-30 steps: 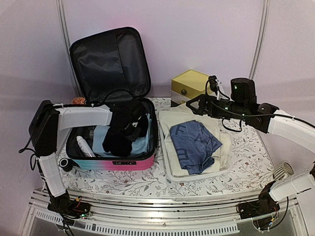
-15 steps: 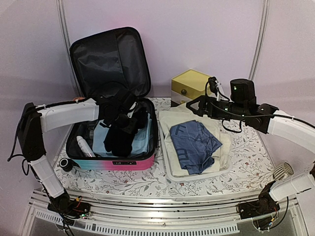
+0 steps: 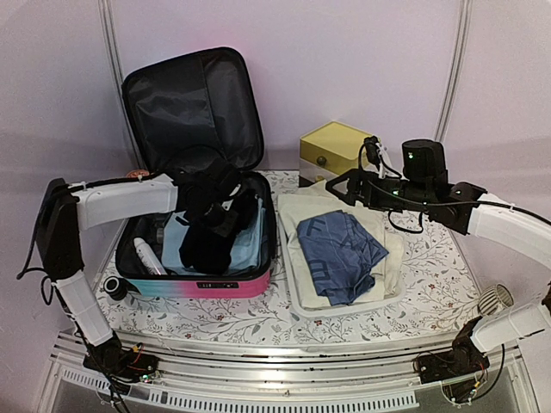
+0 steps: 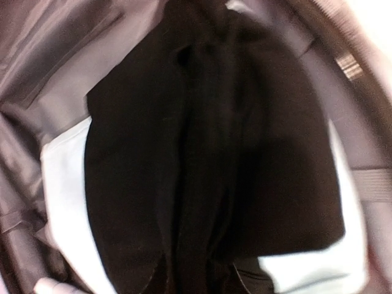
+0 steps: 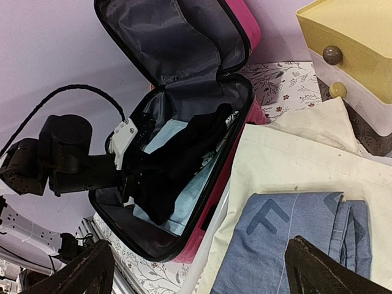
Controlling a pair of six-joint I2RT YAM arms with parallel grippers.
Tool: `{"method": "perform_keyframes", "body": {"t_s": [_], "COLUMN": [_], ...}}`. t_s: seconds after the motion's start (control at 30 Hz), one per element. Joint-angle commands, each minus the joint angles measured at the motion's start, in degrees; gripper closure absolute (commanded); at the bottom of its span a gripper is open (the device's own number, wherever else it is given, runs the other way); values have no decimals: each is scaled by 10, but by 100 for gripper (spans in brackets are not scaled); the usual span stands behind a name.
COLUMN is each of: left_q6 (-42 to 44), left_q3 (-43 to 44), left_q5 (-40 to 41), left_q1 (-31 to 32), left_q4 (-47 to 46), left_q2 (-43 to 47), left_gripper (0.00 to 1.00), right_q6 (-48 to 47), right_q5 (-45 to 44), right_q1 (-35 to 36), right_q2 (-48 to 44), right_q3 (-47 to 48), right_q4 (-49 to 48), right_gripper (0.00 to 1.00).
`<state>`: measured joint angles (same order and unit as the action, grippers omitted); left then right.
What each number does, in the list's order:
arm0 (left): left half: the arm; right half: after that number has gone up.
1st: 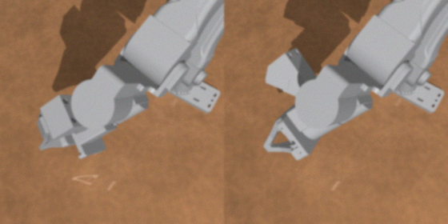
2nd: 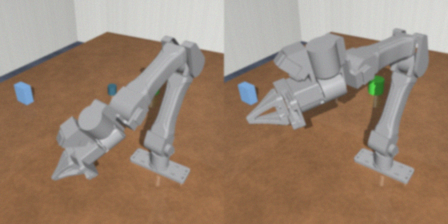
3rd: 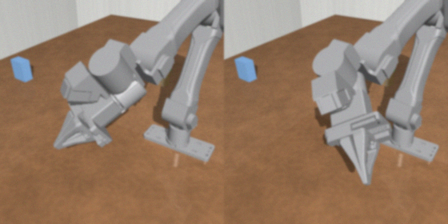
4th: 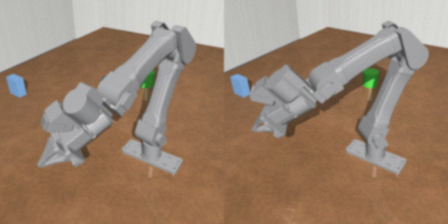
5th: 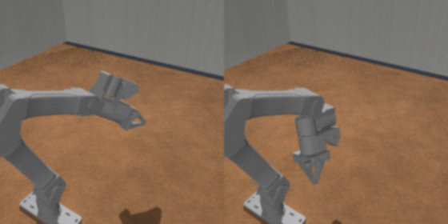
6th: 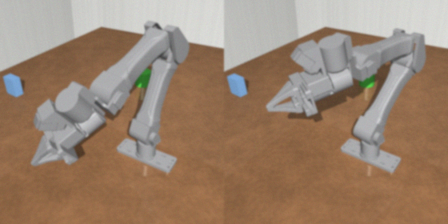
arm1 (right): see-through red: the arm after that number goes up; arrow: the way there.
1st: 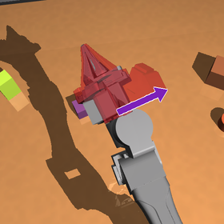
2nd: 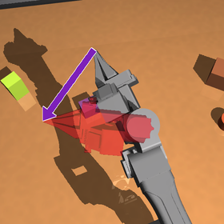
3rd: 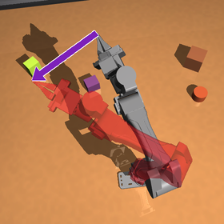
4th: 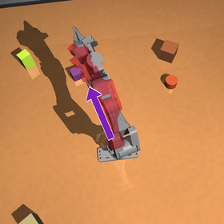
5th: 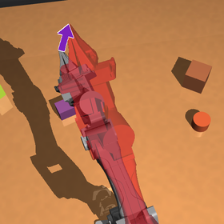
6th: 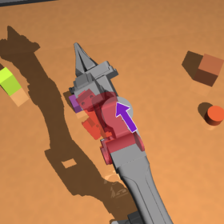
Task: Open, take out, and arrange the luggage
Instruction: Pick up the clothes from the opened luggage.
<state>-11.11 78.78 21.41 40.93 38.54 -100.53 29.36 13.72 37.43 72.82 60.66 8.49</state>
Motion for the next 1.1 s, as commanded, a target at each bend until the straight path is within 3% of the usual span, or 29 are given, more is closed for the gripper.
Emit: {"method": "perform_keyframes", "body": {"t_s": [0.0, 0.17, 0.4, 0.53, 0.7, 0.8, 1.07], "left_q6": [7, 25, 26, 28, 31, 28, 1], "left_q3": [12, -1, -7, -3, -6, -3, 8], "left_q5": [130, 212, 143, 52, -19, -7, 21], "left_q1": [-1, 7, 23, 24, 22, 21, 15], "left_q4": [64, 95, 62, 15, -18, -12, 26], "left_q2": [-39, -55, -77, -55, -35, -44, -83], "left_gripper": [100, 100, 97, 79, 42, 33, 21], "right_q6": [0, -1, 0, 1, 0, 0, -1], "right_q5": [-1, 0, 6, 7, 6, 9, 11], "right_q1": [-4, -7, -7, -7, -8, -9, -10], "right_q2": [-15, -13, -5, -7, -12, -10, -12], "right_q3": [-4, -3, 4, 4, 3, 2, 2], "right_q4": [-1, 0, 0, 2, 4, 4, 4], "right_gripper": [1, 1, 1, 1, 1, 1, 1]}}
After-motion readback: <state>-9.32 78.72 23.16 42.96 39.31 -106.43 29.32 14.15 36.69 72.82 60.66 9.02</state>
